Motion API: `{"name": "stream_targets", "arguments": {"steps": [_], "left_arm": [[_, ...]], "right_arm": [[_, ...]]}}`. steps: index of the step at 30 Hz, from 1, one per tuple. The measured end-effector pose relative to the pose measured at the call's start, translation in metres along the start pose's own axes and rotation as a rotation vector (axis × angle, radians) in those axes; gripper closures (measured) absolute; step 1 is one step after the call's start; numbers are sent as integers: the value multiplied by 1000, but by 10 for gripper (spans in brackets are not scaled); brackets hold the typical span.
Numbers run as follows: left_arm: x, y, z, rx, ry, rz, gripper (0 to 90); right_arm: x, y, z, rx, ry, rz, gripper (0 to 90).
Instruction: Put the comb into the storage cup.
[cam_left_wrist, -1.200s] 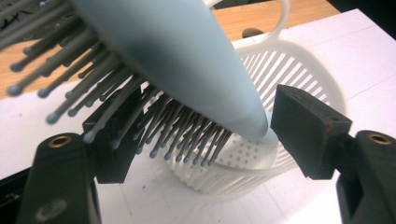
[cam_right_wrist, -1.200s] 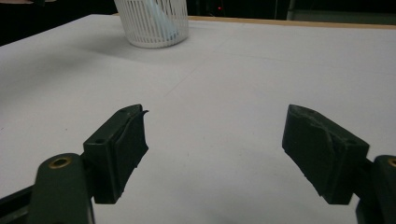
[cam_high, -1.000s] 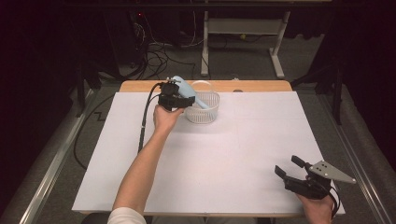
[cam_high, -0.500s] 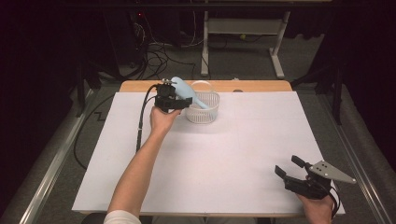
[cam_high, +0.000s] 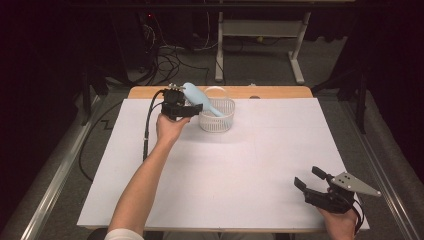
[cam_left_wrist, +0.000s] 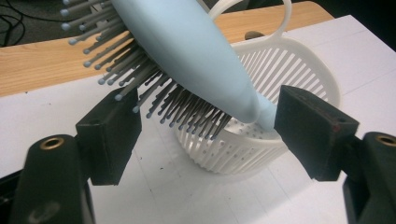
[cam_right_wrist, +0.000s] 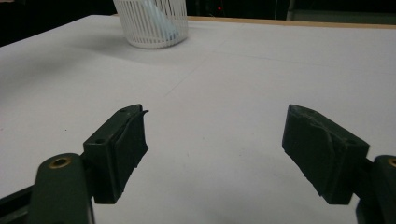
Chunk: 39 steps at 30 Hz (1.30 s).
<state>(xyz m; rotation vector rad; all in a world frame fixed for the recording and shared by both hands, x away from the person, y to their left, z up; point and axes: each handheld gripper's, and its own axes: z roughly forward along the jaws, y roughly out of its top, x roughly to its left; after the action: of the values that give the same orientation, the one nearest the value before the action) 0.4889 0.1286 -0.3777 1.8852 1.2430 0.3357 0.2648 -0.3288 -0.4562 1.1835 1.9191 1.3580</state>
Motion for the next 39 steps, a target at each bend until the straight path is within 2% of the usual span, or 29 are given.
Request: {"name": "stream_targets", "arguments": {"steps": [25,39], "left_arm": [[6,-8,-31,-54,13,19,226],[7,-17,-41,-73,14,18,226]], "right_arm": [[1,1,-1,-7,-2,-3,223],[2,1,-2,-15,-5,-6,223]]}}
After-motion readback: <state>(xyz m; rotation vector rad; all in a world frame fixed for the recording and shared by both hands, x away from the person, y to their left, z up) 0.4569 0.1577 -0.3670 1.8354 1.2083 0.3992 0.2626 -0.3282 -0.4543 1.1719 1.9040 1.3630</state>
